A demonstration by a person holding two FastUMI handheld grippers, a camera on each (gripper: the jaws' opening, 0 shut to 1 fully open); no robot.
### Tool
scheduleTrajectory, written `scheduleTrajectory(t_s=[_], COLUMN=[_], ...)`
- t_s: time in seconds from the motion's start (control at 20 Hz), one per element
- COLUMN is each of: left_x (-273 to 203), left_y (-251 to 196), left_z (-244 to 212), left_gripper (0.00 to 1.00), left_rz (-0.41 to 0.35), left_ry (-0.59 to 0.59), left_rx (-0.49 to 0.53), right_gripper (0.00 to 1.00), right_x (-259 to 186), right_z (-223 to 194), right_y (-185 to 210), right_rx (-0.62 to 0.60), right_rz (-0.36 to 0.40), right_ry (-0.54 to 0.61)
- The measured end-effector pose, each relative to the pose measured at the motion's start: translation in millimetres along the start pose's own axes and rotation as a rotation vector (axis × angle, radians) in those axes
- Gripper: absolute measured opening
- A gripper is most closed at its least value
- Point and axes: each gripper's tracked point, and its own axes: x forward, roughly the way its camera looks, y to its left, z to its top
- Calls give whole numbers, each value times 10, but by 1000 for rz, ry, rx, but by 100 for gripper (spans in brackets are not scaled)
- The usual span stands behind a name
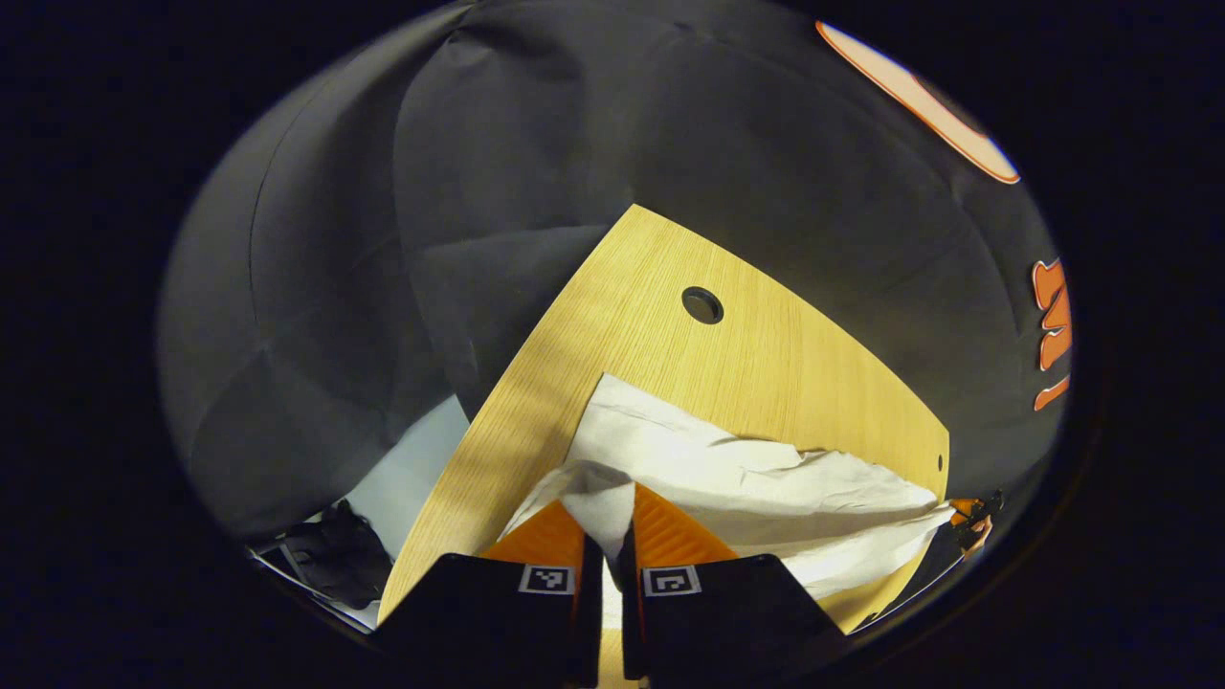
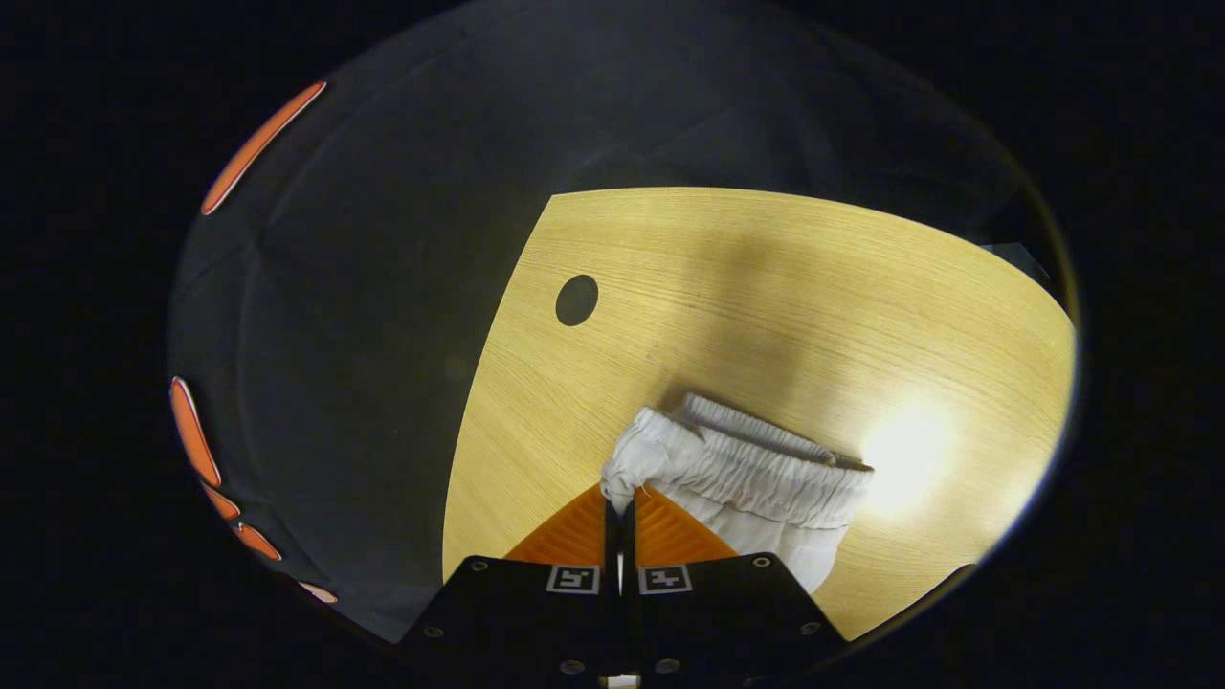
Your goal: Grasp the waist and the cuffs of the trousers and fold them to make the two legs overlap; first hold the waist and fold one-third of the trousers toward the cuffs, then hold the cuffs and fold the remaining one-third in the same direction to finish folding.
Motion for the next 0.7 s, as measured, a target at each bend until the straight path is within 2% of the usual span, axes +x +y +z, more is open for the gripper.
scheduleTrajectory(t_s=[0.1, 0.3, 0.45, 0.5, 0.55, 0.6, 0.65, 0.7], left_x=[-42, -78, -151, -210, -294, -366, -457, -548], left_y=[1, 13, -23, -60, -81, -134, -227, -303], left_z=[16, 162, 215, 209, 200, 216, 224, 198], left_gripper=[16, 67, 77, 89, 97, 100, 100, 100], left_rz=[8, 5, 0, -14, -13, -20, -32, -39], left_ry=[4, -50, -102, -113, -118, -136, -146, -152], left_rx=[23, 16, -15, -12, 6, 28, 52, 78], right_gripper=[1, 2, 5, 7, 19, 27, 42, 48], right_x=[114, 134, 101, 94, 79, 9, -45, -155], right_z=[-32, -45, -40, -52, -50, -43, -34, -11], right_y=[-94, -119, -60, -31, -28, -9, -15, -32], right_rx=[4, 48, 33, 27, 17, -4, -34, -67], right_rz=[8, 45, 115, 150, 174, 192, 194, 190], right_ry=[10, 10, -10, -25, -39, -58, -77, -92])
